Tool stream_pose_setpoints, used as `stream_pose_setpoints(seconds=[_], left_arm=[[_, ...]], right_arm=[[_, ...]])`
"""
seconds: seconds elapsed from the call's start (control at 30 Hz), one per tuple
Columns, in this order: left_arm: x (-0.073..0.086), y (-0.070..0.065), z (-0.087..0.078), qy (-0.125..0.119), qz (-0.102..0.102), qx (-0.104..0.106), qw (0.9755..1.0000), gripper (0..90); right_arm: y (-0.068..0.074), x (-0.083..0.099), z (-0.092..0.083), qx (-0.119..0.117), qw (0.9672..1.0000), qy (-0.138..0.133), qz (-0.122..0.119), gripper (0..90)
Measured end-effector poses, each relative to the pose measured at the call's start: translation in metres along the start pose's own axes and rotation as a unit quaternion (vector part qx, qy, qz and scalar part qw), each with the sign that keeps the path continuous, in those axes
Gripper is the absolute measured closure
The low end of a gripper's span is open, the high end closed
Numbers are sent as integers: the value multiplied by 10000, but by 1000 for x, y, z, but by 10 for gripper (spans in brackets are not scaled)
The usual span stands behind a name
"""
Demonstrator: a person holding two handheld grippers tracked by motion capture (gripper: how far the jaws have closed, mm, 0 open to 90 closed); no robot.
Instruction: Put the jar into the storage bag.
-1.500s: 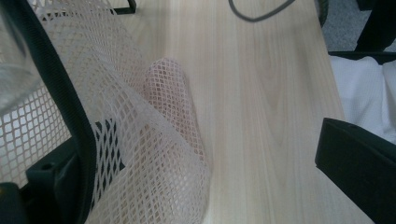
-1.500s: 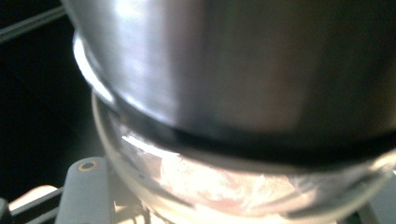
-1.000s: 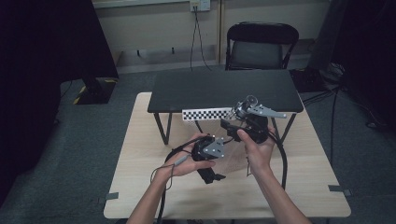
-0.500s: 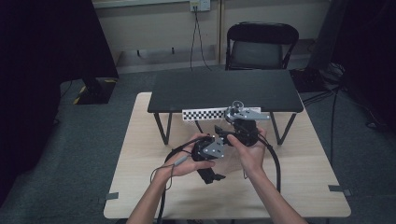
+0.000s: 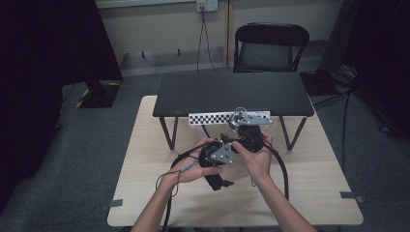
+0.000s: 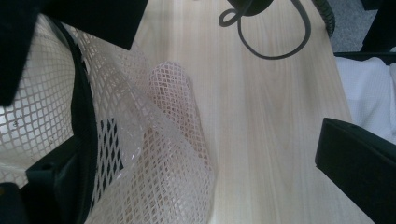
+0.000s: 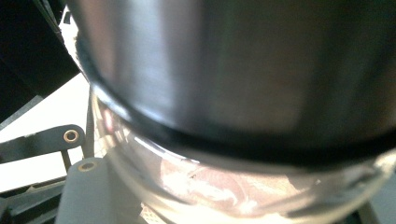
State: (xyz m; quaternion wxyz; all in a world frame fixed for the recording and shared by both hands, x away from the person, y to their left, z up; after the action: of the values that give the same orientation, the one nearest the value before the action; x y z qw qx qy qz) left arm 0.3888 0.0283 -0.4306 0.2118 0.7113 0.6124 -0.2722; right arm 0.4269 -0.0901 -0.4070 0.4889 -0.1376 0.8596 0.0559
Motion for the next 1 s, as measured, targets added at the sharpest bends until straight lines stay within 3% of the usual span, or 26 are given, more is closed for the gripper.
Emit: stream_pose_setpoints(seconds=[0.57, 0.87, 1.0], left_arm=[[1, 2, 1, 21, -32, -18, 10000, 2], [1, 2, 1, -8, -6, -49, 10000, 2], [1, 3, 3, 12, -53, -68, 10000, 2]], right_arm=[[5, -1, 11, -92, 9984, 496, -267, 314], [5, 0, 14, -105, 9980, 546, -293, 309], [6, 3, 17, -9, 9963, 623, -591, 312]])
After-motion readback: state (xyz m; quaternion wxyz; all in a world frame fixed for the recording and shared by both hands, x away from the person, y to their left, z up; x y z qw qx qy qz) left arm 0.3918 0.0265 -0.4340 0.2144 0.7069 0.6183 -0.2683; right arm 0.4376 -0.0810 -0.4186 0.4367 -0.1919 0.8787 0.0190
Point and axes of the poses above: each handheld gripper's, and its own axes: z roughly forward along the jaws, x roughly out of its underside, y roughly to its left, the point moved 3 cm from there along z, roughly forward along the jaws, and after that the axes turned 15 degrees about x, right-handed, at the moved point
